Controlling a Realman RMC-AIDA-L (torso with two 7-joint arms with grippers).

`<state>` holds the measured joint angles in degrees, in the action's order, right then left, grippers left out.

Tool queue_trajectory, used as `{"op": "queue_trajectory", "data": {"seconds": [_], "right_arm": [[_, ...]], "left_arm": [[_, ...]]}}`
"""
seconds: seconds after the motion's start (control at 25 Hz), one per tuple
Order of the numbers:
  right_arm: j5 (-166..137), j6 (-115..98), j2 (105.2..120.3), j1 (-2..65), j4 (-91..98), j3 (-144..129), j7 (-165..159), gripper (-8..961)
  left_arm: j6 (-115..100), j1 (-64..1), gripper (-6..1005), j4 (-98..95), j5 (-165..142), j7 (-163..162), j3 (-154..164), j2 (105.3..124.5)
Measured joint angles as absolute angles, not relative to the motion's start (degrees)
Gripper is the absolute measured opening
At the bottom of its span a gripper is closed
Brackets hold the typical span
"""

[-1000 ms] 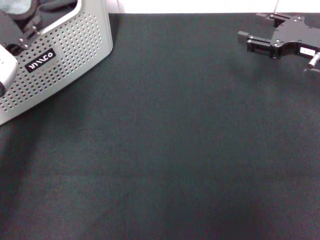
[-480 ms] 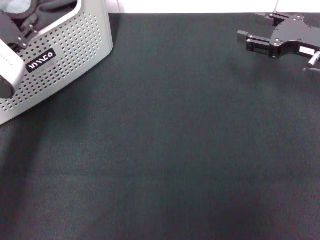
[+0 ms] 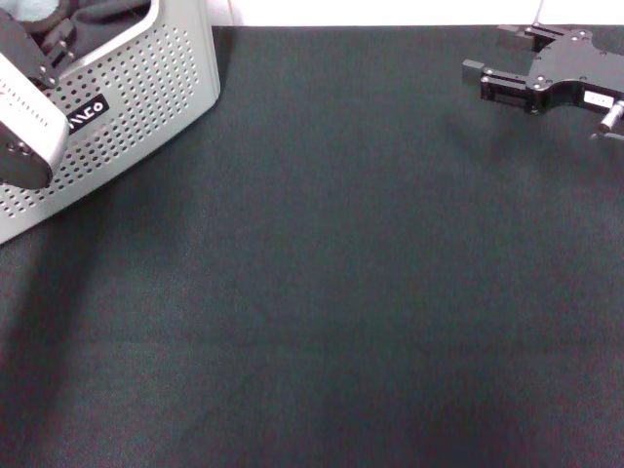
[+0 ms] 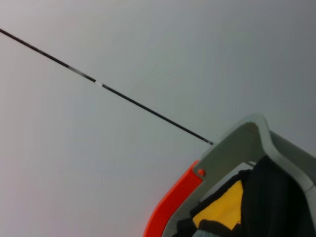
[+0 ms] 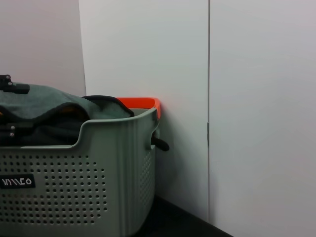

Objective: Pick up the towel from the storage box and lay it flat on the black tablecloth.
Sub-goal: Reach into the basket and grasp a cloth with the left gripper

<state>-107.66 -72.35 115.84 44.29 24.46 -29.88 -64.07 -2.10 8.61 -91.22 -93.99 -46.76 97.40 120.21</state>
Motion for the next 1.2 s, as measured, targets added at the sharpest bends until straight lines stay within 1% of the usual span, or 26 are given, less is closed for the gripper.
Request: {"op": "queue_trajectory", "data": {"seconds": [0.52,0.76,1.2], "right_arm": [[-107.7,-72.3,115.84,44.3,24.4,-29.9,-64.1,708],[-107.7,-72.3,115.84,44.4,24.4,-29.9,-64.1,705],[-107.7,-72.3,115.84,44.4,24.4,-29.9,-64.1,693]], "left_arm": [[-0.3,8.1,619,-90.1,-95.9,-46.7,98.1,120.18],[-0.3,8.0,415,-90.4,-96.2,-46.7,98.7,120.13],[-0.3,7.5,152,-90.8,-96.3,-46.7,98.9,120.19]]}}
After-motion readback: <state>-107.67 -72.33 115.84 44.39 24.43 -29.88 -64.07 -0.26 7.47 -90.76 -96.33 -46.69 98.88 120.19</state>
